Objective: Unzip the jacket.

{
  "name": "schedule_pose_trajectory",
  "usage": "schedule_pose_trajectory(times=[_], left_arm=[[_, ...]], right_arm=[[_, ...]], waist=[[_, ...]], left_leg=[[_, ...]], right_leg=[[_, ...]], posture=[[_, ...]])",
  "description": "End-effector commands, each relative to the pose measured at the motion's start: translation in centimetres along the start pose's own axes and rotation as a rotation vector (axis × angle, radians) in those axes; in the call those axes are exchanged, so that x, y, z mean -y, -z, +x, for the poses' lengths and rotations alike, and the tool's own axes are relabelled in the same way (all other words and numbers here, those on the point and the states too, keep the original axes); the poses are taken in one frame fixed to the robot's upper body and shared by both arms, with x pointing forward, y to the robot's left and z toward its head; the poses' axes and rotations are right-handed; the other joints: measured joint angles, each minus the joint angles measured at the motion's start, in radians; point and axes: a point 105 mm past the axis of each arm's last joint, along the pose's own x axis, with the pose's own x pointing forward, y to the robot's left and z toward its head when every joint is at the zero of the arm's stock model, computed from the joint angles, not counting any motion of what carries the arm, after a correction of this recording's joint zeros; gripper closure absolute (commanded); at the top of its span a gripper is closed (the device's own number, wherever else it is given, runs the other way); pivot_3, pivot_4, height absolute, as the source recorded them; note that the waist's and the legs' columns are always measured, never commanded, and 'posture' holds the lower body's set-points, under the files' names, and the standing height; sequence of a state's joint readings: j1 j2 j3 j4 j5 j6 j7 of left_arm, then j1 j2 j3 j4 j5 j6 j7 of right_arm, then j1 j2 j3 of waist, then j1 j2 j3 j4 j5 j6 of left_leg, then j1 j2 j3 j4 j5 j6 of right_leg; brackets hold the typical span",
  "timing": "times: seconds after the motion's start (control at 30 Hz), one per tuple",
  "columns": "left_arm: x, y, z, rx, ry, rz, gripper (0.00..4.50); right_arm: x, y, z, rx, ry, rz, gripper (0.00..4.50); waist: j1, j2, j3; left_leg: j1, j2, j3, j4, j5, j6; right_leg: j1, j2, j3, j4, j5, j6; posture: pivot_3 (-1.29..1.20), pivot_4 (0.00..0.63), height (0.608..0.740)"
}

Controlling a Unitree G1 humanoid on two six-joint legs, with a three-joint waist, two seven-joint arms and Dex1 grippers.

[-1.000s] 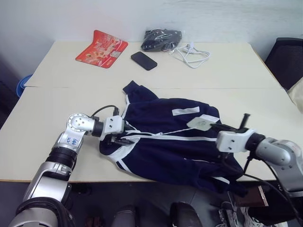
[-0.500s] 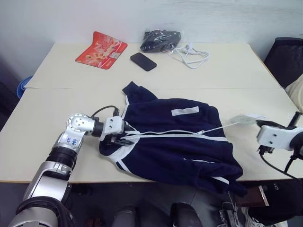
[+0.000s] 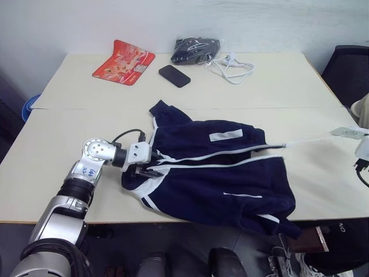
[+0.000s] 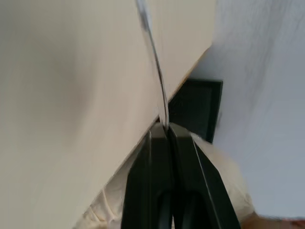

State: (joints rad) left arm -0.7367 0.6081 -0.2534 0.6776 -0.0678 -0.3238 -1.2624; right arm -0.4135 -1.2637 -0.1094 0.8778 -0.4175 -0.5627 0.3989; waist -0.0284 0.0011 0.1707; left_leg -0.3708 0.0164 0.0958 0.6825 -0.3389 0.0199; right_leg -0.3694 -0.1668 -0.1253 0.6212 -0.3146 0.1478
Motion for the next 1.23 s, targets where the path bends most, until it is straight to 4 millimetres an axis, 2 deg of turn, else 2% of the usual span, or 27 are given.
schedule_pose_trajectory(times=[0.03,0.1,0.17,0.3,0.4,0.47,0.53,0.6,0.7,0.87,0.9,1.0,1.1,1.23], left_arm=[[2.0,3.0,0.4,-0.119,0.062,-0.074,1.80],[1.9,3.0,0.4,-0.117,0.059,-0.072,1.80],[1.7,2.6,0.4,-0.089,0.043,-0.084,1.80],[0.3,0.3,0.1,0.028,-0.010,-0.158,1.80],[-0.5,-1.9,-1.1,0.109,-0.019,-0.207,1.80],[-0.9,-3.8,-2.7,0.163,-0.011,-0.246,1.83],[-1.0,-5.3,-4.7,0.193,-0.002,-0.271,1.42],[-1.0,-6.5,-7.6,0.196,-0.006,-0.297,0.90],[-0.5,-7.0,-11.7,0.151,-0.036,-0.339,0.01],[1.3,-6.2,-18.2,0.005,-0.137,-0.381,0.00],[1.4,-6.0,-19.4,-0.030,-0.173,-0.380,0.00],[2.0,-5.8,-21.4,-0.089,-0.215,-0.379,0.00],[1.9,-5.9,-21.9,-0.091,-0.254,-0.371,0.00],[2.3,-5.7,-21.4,-0.097,-0.238,-0.356,0.00]], right_arm=[[2.8,2.4,-1.1,-0.100,0.084,-0.008,4.50],[3.2,2.3,-0.9,-0.093,0.097,0.015,4.50],[2.2,-0.2,0.0,0.042,0.042,0.098,4.50],[0.5,-6.6,1.2,0.335,-0.079,0.348,4.50],[0.1,-8.9,1.1,0.400,-0.178,0.397,4.50],[1.1,-10.1,0.6,0.452,-0.231,0.505,4.10],[1.6,-11.2,-0.6,0.516,-0.333,0.558,3.54],[1.9,-11.5,-2.1,0.547,-0.463,0.603,2.82],[2.1,-10.8,-4.2,0.546,-0.637,0.678,1.83],[2.7,-7.9,-6.7,0.450,-0.811,0.818,0.07],[3.1,-7.3,-7.0,0.437,-0.811,0.845,0.03],[3.4,-6.3,-7.1,0.406,-0.800,0.877,0.03],[3.0,-5.8,-7.1,0.384,-0.816,0.877,0.03],[2.9,-6.3,-6.5,0.421,-0.814,0.898,0.03]], waist=[[0.000,0.001,0.000],[0.000,0.002,-0.001],[-0.001,0.003,-0.001],[-0.003,0.002,-0.001],[0.005,0.004,0.000],[0.011,0.005,0.001],[0.013,0.003,0.003],[0.015,0.003,0.004],[0.022,0.002,0.004],[0.024,0.003,0.005],[0.024,0.003,0.005],[0.022,0.003,0.006],[0.021,0.003,0.006],[0.018,0.004,0.007]], left_leg=[[0.000,0.000,0.000,0.000,0.000,0.000],[0.000,0.000,0.000,0.000,0.000,0.000],[0.000,0.000,0.000,0.000,0.000,0.000],[0.003,0.001,-0.001,0.000,0.000,0.000],[0.000,0.001,-0.004,0.001,0.000,0.000],[-0.007,-0.001,-0.005,0.002,0.000,0.001],[-0.010,-0.001,-0.006,0.002,0.000,0.001],[-0.013,0.000,-0.006,0.003,0.000,0.001],[-0.015,0.000,-0.006,0.003,0.000,0.001],[-0.014,0.000,-0.004,0.003,-0.001,0.001],[-0.014,0.000,-0.004,0.003,-0.001,0.001],[-0.014,0.000,-0.003,0.003,-0.001,0.001],[-0.014,0.000,-0.003,0.003,-0.001,0.000],[-0.014,0.000,-0.001,0.003,-0.001,0.000]], right_leg=[[0.000,0.000,0.000,0.000,0.000,0.000],[0.000,0.000,0.000,0.000,0.000,0.000],[0.000,0.000,0.000,-0.001,0.000,0.000],[0.007,0.001,-0.005,-0.005,0.000,0.000],[0.005,0.000,-0.004,-0.004,0.000,0.000],[-0.003,-0.001,-0.004,-0.001,0.000,0.000],[-0.006,-0.001,-0.005,-0.001,0.000,0.000],[-0.007,0.000,-0.008,-0.001,0.000,0.000],[-0.008,0.000,-0.008,-0.002,0.000,0.000],[-0.008,0.000,-0.007,-0.003,0.000,0.000],[-0.008,0.000,-0.007,-0.003,0.000,0.000],[-0.009,0.000,-0.006,-0.002,0.000,0.000],[-0.009,0.000,-0.006,-0.002,0.000,0.000],[-0.011,0.000,-0.005,-0.001,0.000,0.000]], posture=[[0.00,0.150,0.740],[0.00,0.150,0.740],[0.00,0.150,0.740],[0.00,0.150,0.740],[0.00,0.150,0.740],[0.00,0.150,0.740],[0.00,0.150,0.740],[0.00,0.150,0.740],[0.00,0.150,0.740],[0.00,0.150,0.740],[0.00,0.150,0.740],[0.00,0.150,0.740],[0.00,0.150,0.740],[0.00,0.150,0.740]])
